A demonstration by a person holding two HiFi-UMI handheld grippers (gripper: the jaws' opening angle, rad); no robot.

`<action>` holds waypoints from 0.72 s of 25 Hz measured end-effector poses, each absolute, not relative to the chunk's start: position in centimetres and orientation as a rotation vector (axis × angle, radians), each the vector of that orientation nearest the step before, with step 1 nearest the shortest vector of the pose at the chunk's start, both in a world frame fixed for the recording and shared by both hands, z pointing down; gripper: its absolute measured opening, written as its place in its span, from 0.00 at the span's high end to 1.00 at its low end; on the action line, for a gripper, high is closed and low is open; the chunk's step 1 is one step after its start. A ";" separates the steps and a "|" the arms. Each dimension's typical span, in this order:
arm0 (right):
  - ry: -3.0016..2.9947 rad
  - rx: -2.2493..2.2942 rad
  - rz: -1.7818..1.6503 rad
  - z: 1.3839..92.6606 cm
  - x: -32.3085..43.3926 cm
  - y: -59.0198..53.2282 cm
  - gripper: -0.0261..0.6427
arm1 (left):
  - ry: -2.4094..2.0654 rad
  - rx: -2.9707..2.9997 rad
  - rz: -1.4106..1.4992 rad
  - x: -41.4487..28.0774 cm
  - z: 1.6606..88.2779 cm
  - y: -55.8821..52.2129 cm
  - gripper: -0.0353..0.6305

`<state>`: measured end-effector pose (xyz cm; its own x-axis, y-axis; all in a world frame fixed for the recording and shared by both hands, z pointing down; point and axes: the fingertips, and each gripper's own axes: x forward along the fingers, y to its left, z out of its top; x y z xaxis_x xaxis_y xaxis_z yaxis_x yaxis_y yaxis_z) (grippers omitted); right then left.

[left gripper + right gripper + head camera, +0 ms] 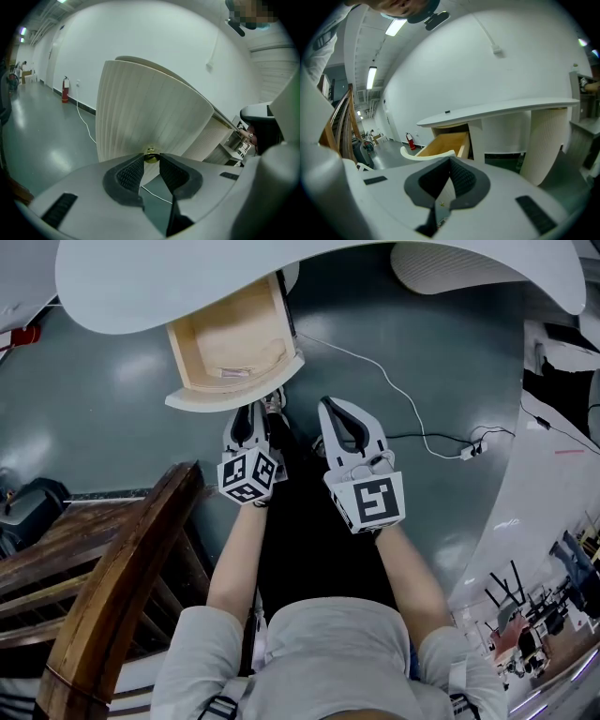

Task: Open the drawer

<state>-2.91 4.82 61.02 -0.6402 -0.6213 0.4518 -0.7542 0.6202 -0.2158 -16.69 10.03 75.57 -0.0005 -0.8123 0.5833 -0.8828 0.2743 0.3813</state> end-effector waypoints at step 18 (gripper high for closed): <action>-2.481 1.122 0.608 60.7 -3.0 5.1 0.94 | -1.764 1.451 0.235 -16.7 75.2 11.0 0.79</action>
